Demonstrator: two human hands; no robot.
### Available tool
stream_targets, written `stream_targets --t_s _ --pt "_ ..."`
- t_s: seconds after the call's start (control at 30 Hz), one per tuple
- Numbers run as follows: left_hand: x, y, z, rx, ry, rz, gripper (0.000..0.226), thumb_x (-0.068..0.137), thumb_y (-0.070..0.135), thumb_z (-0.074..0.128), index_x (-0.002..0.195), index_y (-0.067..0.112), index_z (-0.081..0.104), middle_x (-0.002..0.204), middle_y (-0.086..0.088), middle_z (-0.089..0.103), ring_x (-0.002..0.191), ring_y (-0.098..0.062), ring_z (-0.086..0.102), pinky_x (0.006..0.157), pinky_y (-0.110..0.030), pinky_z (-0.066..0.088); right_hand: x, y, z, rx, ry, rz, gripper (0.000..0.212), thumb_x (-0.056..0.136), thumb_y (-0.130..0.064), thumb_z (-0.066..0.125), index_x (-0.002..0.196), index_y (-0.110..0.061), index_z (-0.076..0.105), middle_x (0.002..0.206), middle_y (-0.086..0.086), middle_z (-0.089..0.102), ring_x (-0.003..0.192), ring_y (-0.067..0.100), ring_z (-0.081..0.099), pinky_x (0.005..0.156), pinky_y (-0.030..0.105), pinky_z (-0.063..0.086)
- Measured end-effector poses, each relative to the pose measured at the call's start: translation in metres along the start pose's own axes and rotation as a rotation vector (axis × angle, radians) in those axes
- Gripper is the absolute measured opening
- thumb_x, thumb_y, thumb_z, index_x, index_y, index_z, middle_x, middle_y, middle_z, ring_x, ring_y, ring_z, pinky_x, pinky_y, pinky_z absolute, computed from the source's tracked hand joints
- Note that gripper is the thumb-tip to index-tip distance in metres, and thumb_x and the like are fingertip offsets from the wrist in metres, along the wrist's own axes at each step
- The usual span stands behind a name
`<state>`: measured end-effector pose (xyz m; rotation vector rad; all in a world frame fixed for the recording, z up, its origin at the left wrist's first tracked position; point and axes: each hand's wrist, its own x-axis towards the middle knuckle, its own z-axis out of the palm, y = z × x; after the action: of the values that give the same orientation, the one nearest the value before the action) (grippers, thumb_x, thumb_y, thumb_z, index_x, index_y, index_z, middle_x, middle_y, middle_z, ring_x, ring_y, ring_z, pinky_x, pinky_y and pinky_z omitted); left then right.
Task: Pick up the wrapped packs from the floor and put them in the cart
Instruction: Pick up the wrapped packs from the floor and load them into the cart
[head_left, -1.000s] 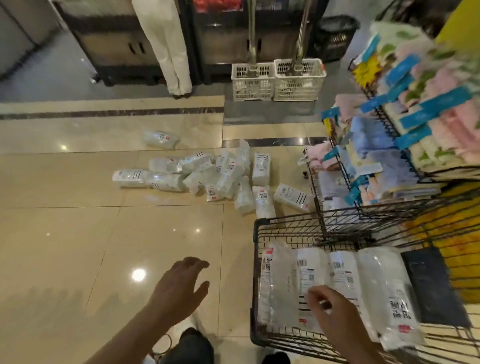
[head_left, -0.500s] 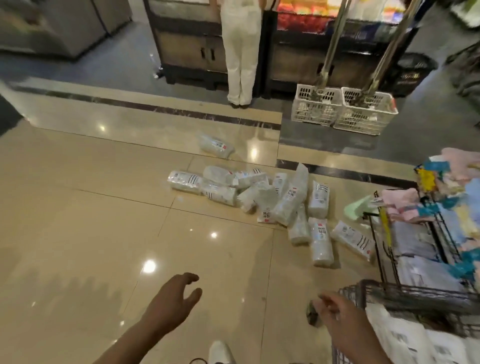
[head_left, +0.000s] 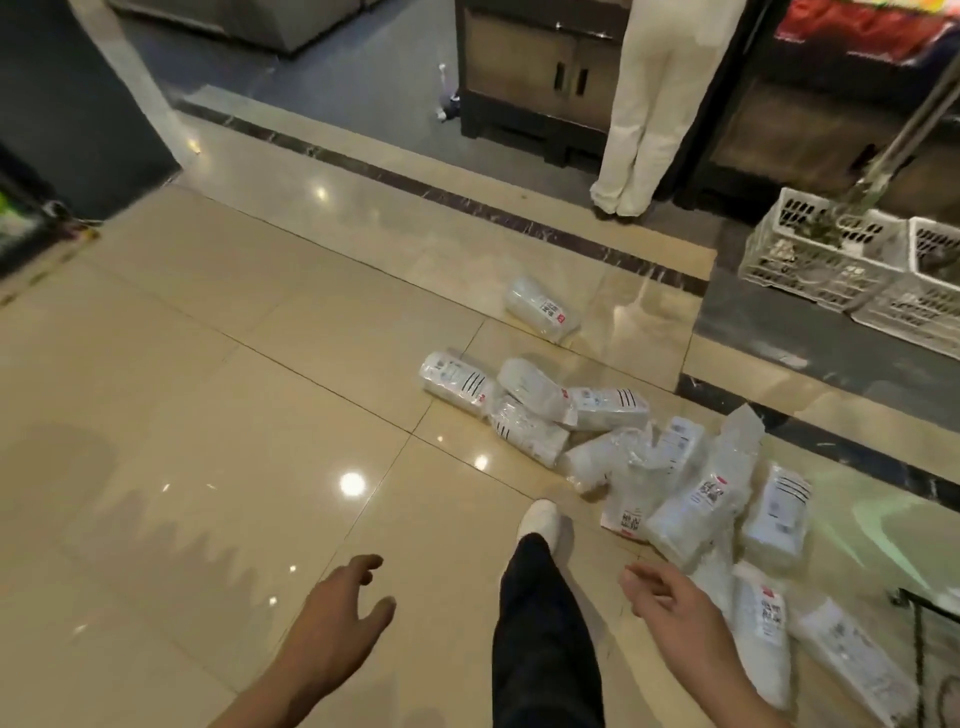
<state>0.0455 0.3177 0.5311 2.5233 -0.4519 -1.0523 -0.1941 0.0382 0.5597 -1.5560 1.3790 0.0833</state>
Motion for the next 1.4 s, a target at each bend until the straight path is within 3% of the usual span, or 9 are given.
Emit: stream_targets --t_s 0.17,0.4,0.67,0.87,1.0,1.1,1.2,1.27,1.4 --pt "0.120 0.062 -0.036 0.074 0.014 -0.102 0.051 0.095 0.040 0.066 0.143 0.035 0.050 0.129 0.008 0.060 0.129 -0.015 0.054 0.104 -0.031 0.042 0.158 -0.086 0.008 -0.098 -0.118 -0.003 0.016 0.096 -0.041 0.070 0.109 -0.031 0.071 0.108 -0.012 0.071 0.094 0.001 0.064 0.072 0.018 0.046" --pt "0.330 0.153 -0.065 0.261 -0.018 0.006 0.060 0.094 0.041 0.064 0.149 0.030 0.047 0.149 0.000 0.054 0.138 -0.023 0.049 0.112 -0.039 0.044 0.351 -0.175 0.046 -0.238 -0.166 -0.063 0.038 0.092 -0.052 0.070 0.124 -0.034 0.064 0.115 -0.012 0.065 0.103 0.010 0.065 0.091 0.035 0.053" --pt "0.595 0.179 -0.003 0.580 -0.135 0.305 0.074 0.090 0.044 0.069 0.155 0.027 0.041 0.161 -0.002 0.042 0.142 -0.026 0.045 0.114 -0.041 0.044 0.542 -0.164 0.152 -0.371 -0.062 -0.081 0.059 0.089 -0.056 0.068 0.141 -0.033 0.053 0.142 -0.001 0.051 0.134 0.023 0.050 0.099 0.038 0.046" --pt "0.754 0.121 0.109 1.075 -0.213 0.500 0.117 0.087 0.066 0.067 0.166 0.027 -0.010 0.175 -0.012 -0.011 0.163 -0.033 -0.003 0.132 -0.047 0.008 0.691 -0.102 0.231 -0.637 -0.060 -0.077 0.108 0.078 -0.078 0.065 0.163 -0.032 0.017 0.170 0.007 0.012 0.155 0.032 0.016 0.124 0.047 0.022" --pt "0.842 0.092 0.158 1.156 -0.156 0.569 0.143 0.074 0.080 0.069 0.156 0.033 -0.038 0.168 -0.014 -0.036 0.161 -0.036 -0.019 0.131 -0.055 0.000 0.766 -0.063 0.266 -0.719 -0.082 -0.061 0.126 0.069 -0.083 0.068 0.165 -0.035 0.002 0.173 0.010 -0.002 0.157 0.039 0.006 0.127 0.052 0.010" --pt "0.890 0.075 0.179 1.271 -0.176 0.626 0.145 0.071 0.081 0.070 0.157 0.032 -0.036 0.172 -0.014 -0.024 0.161 -0.036 -0.015 0.130 -0.058 -0.001 0.803 -0.038 0.285 -0.860 -0.069 -0.043 0.135 0.063 -0.084 0.070 0.163 -0.035 -0.005 0.171 0.016 0.006 0.154 0.046 0.015 0.124 0.059 0.017" --pt "0.902 0.064 0.190 1.277 -0.177 0.603 0.132 0.078 0.070 0.072 0.161 0.032 -0.024 0.171 -0.017 0.011 0.158 -0.037 0.013 0.130 -0.053 0.009 0.818 -0.026 0.293 -0.971 -0.036 -0.046 0.131 0.067 -0.067 0.080 0.163 -0.032 -0.003 0.162 0.018 0.024 0.144 0.045 0.032 0.116 0.057 0.033" --pt "0.893 0.066 0.184 1.226 -0.136 0.629 0.121 0.080 0.067 0.068 0.161 0.032 -0.015 0.157 -0.012 0.034 0.145 -0.032 0.032 0.127 -0.047 0.021 0.810 -0.030 0.287 -0.958 -0.018 -0.057 0.122 0.072 -0.057 0.080 0.163 -0.031 0.003 0.156 0.015 0.033 0.138 0.040 0.040 0.110 0.052 0.039" --pt "0.841 0.098 0.129 1.097 -0.115 0.522 0.124 0.067 0.078 0.066 0.165 0.033 0.006 0.149 -0.006 0.048 0.135 -0.028 0.047 0.119 -0.047 0.035 0.759 -0.069 0.243 -0.791 -0.003 -0.010 0.112 0.076 -0.056 0.077 0.162 -0.035 0.007 0.154 0.009 0.036 0.133 0.034 0.043 0.102 0.045 0.043"
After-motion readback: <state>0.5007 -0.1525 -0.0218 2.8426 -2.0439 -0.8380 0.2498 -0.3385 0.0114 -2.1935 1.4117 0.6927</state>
